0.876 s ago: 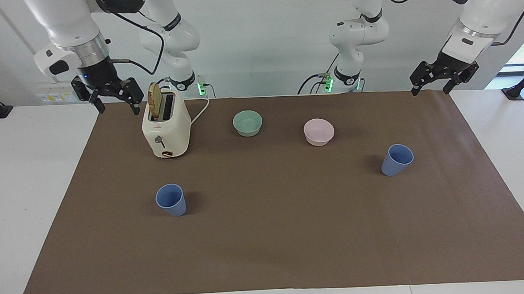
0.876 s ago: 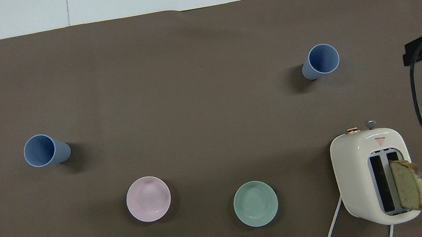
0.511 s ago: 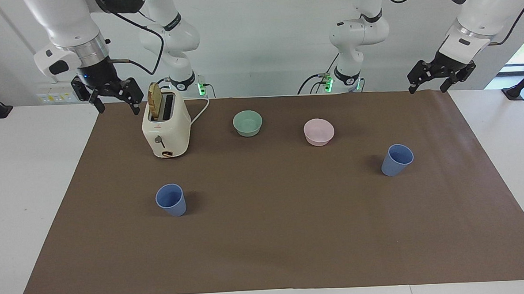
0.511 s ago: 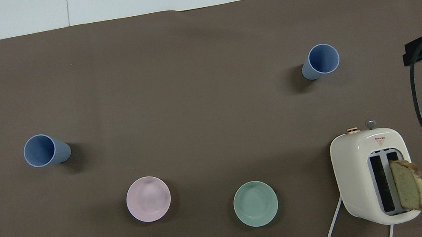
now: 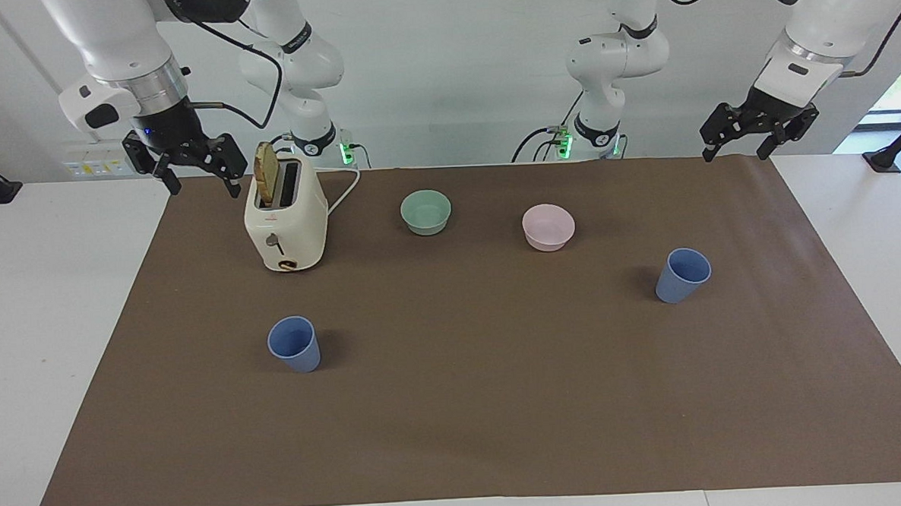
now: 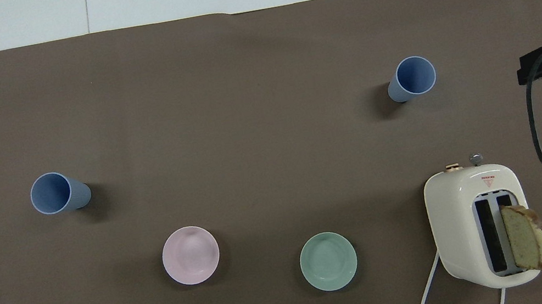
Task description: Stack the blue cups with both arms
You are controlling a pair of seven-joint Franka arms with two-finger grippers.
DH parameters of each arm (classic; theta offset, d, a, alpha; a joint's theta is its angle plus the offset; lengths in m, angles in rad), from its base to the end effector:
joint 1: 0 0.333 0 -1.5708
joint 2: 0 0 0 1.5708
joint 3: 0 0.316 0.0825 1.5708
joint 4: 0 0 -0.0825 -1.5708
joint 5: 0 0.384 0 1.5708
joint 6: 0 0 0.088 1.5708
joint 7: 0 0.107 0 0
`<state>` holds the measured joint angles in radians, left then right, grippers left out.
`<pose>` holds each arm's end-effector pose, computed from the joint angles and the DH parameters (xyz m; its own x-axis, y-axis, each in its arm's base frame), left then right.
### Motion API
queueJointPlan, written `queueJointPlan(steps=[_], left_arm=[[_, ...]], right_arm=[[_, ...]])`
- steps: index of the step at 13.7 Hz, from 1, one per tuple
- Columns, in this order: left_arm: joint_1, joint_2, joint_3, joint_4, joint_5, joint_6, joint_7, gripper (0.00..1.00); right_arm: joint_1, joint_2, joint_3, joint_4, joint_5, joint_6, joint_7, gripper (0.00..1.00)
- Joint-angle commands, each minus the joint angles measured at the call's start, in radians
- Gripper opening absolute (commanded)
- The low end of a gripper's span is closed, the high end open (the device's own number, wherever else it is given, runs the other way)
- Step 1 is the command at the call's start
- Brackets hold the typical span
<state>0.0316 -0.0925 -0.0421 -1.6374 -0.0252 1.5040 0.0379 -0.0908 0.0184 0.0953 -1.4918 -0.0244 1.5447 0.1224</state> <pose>0.5182 -0.0094 0.6372 0.9980 -0.0497 -0.0401 -0.0488 -0.9985 0.0228 0.5582 -0.0007 0.6492 0.9923 -0.1183 0.0371 -0.1190 -0.9927 0.0182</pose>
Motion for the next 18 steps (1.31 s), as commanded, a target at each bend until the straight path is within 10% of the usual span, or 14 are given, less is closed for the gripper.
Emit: queueJointPlan(steps=[1,18], left_arm=[[-0.001,-0.009,0.008,-0.009,-0.01,0.019,-0.013,1.0],[0.051,0.036,0.008,-0.113,-0.009,0.221,-0.015,1.0]], right_arm=[[-0.015,-0.012,0.008,-0.005,0.003,-0.005,-0.035,1.0],[-0.015,-0.014,0.008,-0.005,0.003,-0.006,-0.033,1.0]])
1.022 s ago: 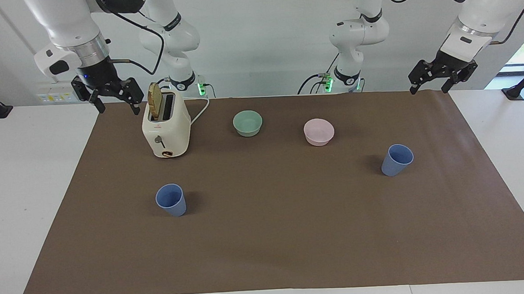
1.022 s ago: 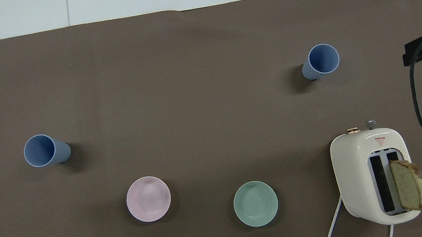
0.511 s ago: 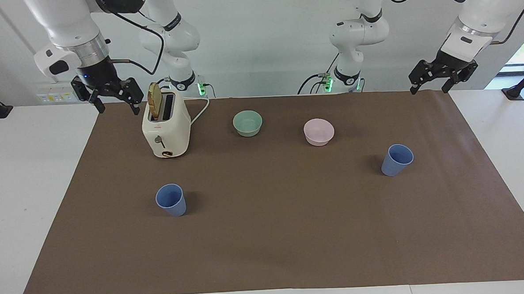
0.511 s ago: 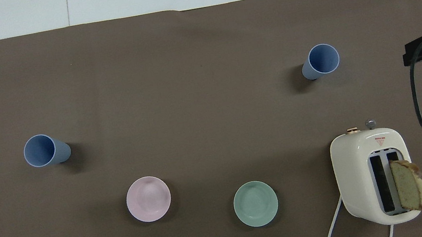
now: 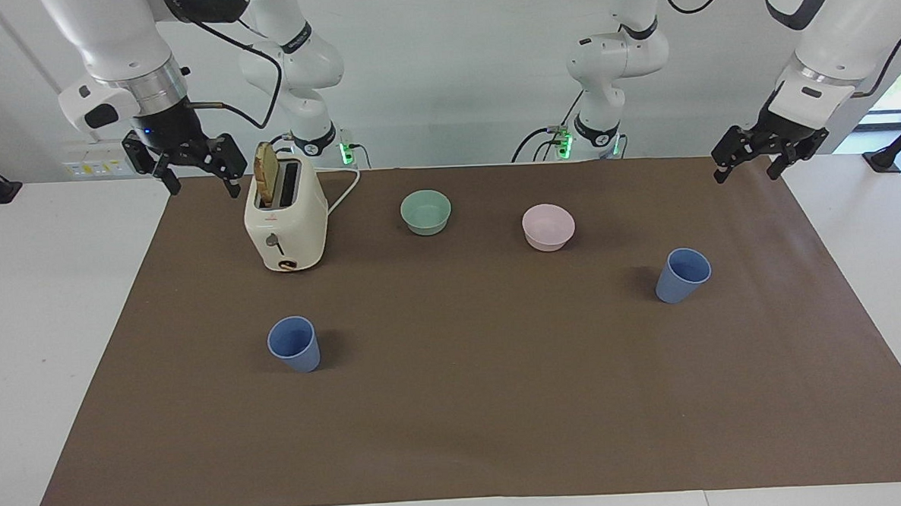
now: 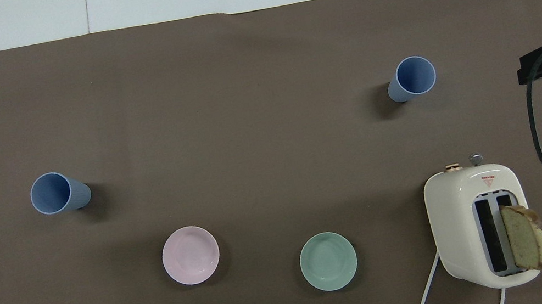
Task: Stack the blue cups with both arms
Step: 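Reach the left gripper to the nearby blue cup and grasp it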
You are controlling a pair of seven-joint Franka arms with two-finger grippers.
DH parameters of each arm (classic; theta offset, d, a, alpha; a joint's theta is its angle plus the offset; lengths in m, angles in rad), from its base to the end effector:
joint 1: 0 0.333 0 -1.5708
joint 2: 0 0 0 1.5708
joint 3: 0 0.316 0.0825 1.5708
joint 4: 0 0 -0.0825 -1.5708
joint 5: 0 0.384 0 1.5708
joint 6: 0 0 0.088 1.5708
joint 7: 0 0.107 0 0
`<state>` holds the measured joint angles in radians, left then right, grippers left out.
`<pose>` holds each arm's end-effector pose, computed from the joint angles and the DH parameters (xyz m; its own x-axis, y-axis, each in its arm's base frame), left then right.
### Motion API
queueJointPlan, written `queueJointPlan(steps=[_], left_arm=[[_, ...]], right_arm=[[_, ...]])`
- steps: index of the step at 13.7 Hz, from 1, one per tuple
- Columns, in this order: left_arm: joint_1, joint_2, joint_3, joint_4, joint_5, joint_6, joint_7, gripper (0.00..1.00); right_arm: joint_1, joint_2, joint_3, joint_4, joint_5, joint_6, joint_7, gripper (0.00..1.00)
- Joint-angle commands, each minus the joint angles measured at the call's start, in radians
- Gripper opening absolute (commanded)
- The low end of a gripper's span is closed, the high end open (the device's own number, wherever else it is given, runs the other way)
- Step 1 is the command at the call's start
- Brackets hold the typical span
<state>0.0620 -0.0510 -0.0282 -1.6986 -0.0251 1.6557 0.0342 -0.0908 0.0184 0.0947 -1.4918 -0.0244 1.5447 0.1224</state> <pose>0.5441 0.0155 0.5993 1.0000 0.0018 0.0089 0.0016 -0.9997 0.0233 0.5582 -0.0010 0.6492 0.9922 -0.1189 0.0371 -0.1196 -0.9927 0.0182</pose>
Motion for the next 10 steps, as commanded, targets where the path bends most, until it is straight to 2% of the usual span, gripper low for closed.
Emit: queueJointPlan(steps=[1,6,10], left_arm=[[0.022,0.005,-0.006,-0.07,-0.009,0.097,-0.013,1.0],[0.047,0.054,-0.006,-0.084,-0.009,0.147,-0.037,1.0],[0.045,0.069,-0.006,-0.173,-0.009,0.246,-0.111,1.0]], right_arm=[[-0.015,-0.014,0.008,-0.005,0.003,-0.006,-0.033,1.0],[-0.015,-0.014,0.008,-0.005,0.003,-0.006,-0.033,1.0],[-0.015,-0.014,0.008,-0.005,0.003,-0.006,-0.033,1.0]])
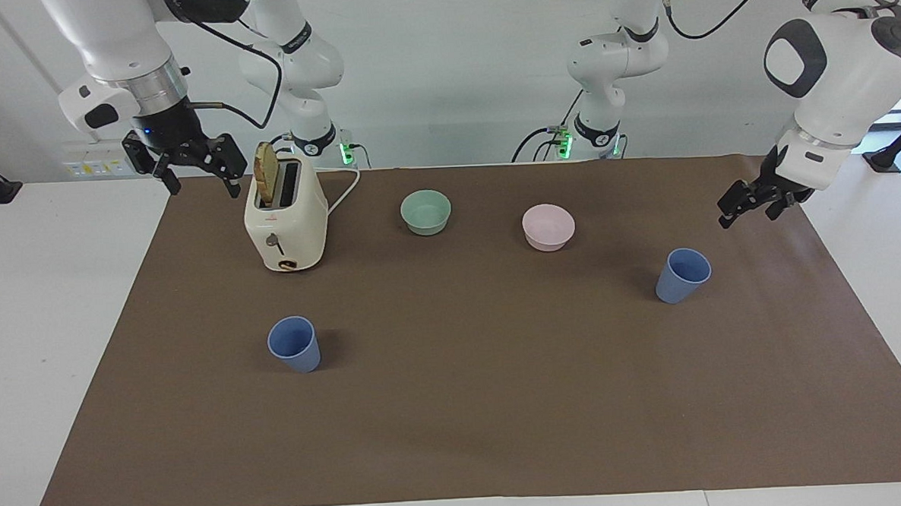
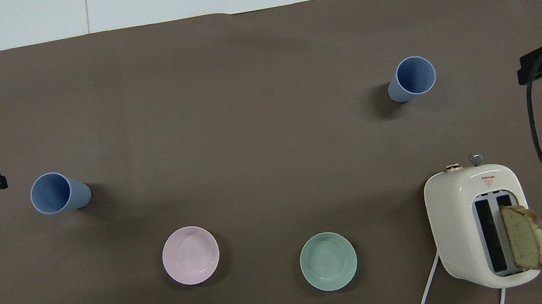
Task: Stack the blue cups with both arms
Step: 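Reach the left gripper to the nearby blue cup and grasp it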
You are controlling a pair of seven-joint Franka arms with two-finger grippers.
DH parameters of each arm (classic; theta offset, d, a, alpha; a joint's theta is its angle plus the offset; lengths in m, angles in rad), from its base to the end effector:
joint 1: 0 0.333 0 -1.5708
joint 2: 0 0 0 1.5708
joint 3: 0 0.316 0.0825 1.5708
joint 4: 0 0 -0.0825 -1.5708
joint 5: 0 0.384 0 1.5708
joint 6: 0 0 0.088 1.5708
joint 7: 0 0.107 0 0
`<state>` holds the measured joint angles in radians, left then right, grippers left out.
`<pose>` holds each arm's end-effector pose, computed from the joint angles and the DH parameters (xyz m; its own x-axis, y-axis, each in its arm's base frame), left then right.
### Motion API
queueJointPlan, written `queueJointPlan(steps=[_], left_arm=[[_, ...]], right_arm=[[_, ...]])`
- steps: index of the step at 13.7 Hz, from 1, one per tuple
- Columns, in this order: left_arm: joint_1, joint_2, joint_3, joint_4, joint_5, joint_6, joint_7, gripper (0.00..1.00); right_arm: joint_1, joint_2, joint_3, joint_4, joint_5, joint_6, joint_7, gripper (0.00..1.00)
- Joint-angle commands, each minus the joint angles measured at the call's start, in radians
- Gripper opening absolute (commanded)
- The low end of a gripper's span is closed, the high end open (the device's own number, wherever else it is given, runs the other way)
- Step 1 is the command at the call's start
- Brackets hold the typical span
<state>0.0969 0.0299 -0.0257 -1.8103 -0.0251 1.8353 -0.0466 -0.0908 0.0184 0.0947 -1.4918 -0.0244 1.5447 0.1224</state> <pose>0.5702 0.0388 0.5163 0.9923 0.1240 -0.0061 0.1241 -0.9920 0.0247 0.5582 -0.0010 0.6492 0.9922 -0.1189 0.0371 -0.1196 -0.9927 0.0182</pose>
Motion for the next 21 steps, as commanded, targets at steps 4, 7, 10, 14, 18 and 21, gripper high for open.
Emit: queueJointPlan(steps=[4,7,10,14,18,21], left_arm=[[0.023,0.031,-0.008,-0.131,-0.01,0.137,-0.064,1.0],[0.037,0.041,-0.008,-0.21,-0.01,0.229,-0.075,1.0],[0.038,0.047,-0.01,-0.262,-0.012,0.278,-0.079,1.0],[0.026,0.079,-0.011,-0.264,-0.013,0.311,-0.114,1.0],[0.017,0.077,-0.011,-0.27,-0.041,0.317,-0.137,0.96],[0.008,0.079,-0.013,-0.27,-0.041,0.32,-0.144,0.72]], right_arm=[[-0.015,-0.012,0.008,-0.005,0.003,-0.006,-0.033,1.0],[-0.015,-0.012,0.008,-0.005,0.003,-0.005,-0.033,1.0],[-0.015,-0.014,0.008,-0.005,0.003,-0.005,-0.032,1.0],[-0.015,-0.012,0.008,-0.005,0.003,-0.006,-0.033,1.0],[-0.015,-0.012,0.008,-0.005,0.003,-0.006,-0.033,1.0],[-0.015,-0.012,0.008,-0.005,0.003,-0.006,-0.033,1.0]])
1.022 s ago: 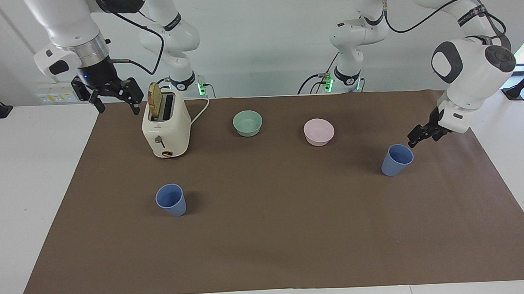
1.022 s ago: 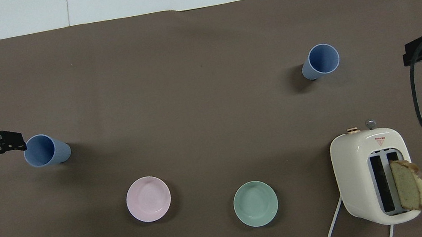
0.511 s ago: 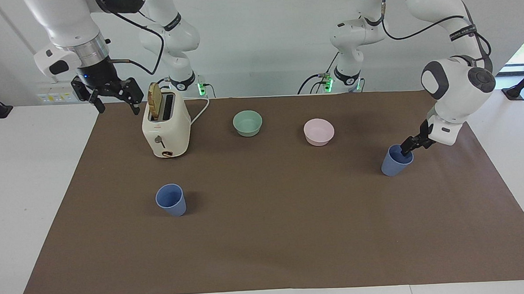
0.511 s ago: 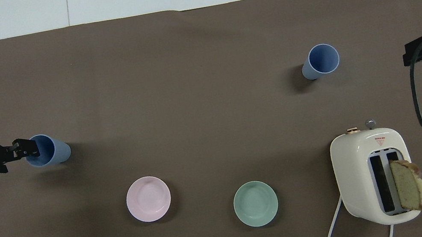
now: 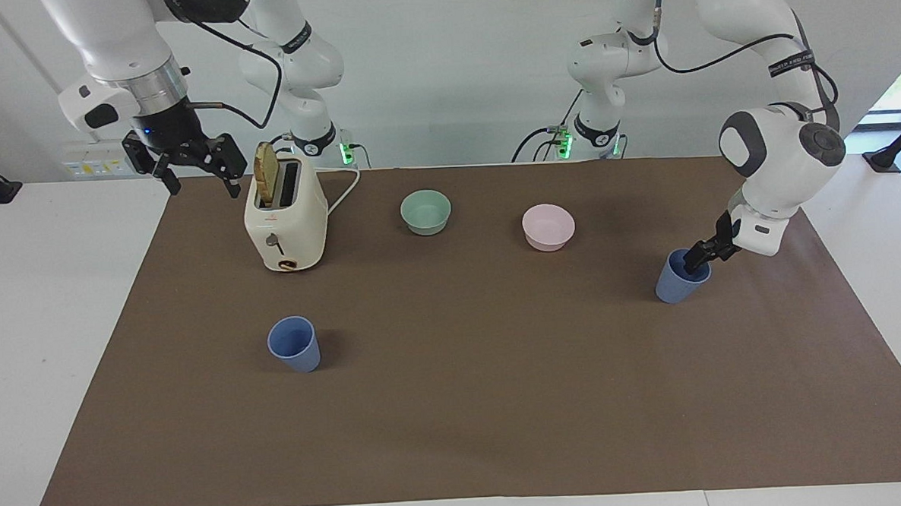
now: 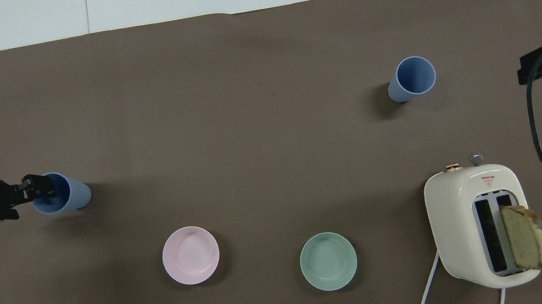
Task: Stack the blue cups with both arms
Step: 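Lift the blue cup off the table with the left gripper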
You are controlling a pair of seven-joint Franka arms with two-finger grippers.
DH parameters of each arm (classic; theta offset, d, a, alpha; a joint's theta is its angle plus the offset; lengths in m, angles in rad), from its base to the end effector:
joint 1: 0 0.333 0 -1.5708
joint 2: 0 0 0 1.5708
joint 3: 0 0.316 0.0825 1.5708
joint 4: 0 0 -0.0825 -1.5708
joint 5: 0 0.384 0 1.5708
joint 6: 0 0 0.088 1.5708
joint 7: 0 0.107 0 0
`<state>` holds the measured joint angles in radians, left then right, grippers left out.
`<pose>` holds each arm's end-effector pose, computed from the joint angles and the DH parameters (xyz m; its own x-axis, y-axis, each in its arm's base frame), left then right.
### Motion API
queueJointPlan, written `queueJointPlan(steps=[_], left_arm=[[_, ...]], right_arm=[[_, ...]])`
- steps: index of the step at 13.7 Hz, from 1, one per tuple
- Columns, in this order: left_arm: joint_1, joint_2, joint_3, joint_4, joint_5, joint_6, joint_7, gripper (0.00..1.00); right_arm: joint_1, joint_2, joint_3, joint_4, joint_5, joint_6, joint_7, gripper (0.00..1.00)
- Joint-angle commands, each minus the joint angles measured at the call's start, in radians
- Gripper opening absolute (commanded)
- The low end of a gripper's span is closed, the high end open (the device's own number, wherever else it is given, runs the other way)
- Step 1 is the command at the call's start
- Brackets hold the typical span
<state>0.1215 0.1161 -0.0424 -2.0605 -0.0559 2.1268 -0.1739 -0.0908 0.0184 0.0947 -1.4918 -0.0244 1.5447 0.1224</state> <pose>0.5622 0.0424 0.3754 0.9587 0.2784 -0.0585 0.2810 -0.9588 0.0413 0.5582 -0.0010 0.6492 0.9922 -0.1189 0.0371 -0.1196 -0.9927 0.0182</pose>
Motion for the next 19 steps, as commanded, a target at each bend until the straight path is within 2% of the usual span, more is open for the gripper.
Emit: queueJointPlan(steps=[1,3,9,12,15,17,19], left_arm=[[-0.019,-0.009,0.004,-0.02,-0.01,0.028,-0.016,0.55],[-0.02,-0.007,0.004,-0.02,-0.012,0.028,-0.019,0.0],[-0.02,-0.001,0.004,-0.004,-0.025,0.032,-0.015,0.0],[-0.02,0.017,0.004,0.089,-0.024,-0.008,-0.018,0.0],[-0.023,0.011,-0.004,0.209,-0.025,-0.144,-0.033,0.0],[-0.092,0.011,-0.005,0.272,-0.024,-0.212,-0.151,0.0],[-0.178,0.013,-0.007,0.283,-0.021,-0.203,-0.289,0.0]], right_arm=[[-0.015,-0.012,0.007,-0.005,0.003,-0.006,-0.033,1.0],[-0.015,-0.012,0.007,-0.005,0.003,-0.006,-0.033,1.0],[-0.015,-0.014,0.007,-0.005,0.003,-0.006,-0.033,1.0],[-0.015,-0.012,0.007,-0.005,0.003,-0.006,-0.033,1.0],[-0.015,-0.012,0.007,-0.005,0.003,-0.005,-0.033,1.0],[-0.017,-0.012,0.007,-0.005,0.003,-0.005,-0.032,1.0],[-0.017,-0.012,0.005,-0.005,0.003,-0.005,-0.032,1.0]])
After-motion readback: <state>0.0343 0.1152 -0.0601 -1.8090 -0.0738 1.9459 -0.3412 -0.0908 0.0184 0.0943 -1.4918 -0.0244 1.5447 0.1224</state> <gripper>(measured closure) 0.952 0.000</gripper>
